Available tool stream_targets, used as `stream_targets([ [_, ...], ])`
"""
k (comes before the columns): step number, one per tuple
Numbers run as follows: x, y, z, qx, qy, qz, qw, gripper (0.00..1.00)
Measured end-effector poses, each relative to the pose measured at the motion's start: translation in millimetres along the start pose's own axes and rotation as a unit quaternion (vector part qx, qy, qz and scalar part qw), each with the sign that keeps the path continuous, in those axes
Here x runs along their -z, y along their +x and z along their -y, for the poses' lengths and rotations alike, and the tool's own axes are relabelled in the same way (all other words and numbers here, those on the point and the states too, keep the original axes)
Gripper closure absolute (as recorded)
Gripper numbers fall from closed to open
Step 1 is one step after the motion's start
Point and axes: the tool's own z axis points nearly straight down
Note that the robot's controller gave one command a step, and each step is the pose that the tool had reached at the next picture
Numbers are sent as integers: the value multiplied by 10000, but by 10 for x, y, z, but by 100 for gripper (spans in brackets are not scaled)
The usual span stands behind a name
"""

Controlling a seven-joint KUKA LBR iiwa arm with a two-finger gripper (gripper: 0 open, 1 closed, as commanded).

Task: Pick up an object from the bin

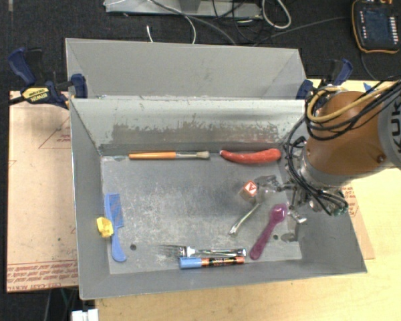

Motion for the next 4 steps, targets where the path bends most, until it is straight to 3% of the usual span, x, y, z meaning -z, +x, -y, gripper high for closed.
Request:
stream_targets([
  [1,187,223,303,574,23,29,9983,0],
  [2,-169,102,231,1279,-25,-10,9918,0],
  [3,-727,72,269,2265,11,24,9740,0],
  [4,-713,114,484,2709,-5,22,9626,100],
])
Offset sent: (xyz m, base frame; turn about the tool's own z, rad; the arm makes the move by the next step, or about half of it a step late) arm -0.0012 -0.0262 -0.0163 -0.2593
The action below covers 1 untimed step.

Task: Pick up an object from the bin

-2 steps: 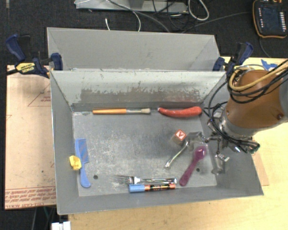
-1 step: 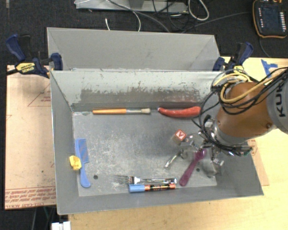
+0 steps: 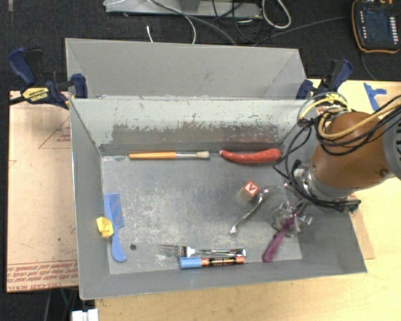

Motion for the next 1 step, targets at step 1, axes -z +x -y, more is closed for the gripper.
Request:
stream_targets([
  [1,0,-1,-1,1,-1,0,10000,100],
])
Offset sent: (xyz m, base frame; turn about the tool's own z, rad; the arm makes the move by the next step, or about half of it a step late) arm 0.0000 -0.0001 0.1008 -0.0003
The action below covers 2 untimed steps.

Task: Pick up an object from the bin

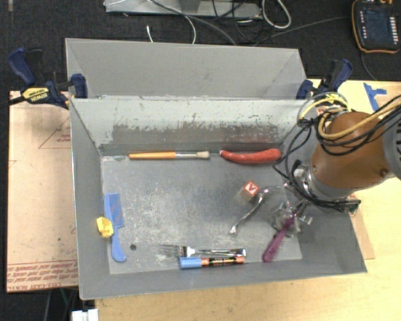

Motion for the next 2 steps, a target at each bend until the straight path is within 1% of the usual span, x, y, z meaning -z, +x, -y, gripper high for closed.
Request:
stream_targets([
  [1,151,6,-36,-4,-61,-20,10000,100],
  [2,505,-14,-7,-14,-6,7,10000,100],
])
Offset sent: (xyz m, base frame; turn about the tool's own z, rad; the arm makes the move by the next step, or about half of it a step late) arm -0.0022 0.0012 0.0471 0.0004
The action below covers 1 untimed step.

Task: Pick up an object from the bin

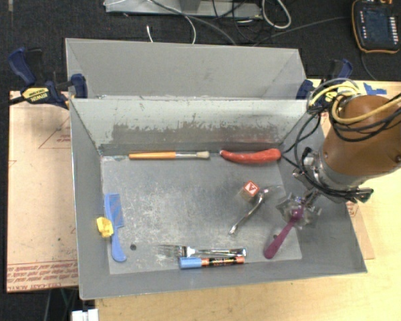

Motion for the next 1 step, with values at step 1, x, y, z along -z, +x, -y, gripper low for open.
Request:
stream_targets([
  [1,256,-3,-17,-10,-28,-4,10000,100],
])
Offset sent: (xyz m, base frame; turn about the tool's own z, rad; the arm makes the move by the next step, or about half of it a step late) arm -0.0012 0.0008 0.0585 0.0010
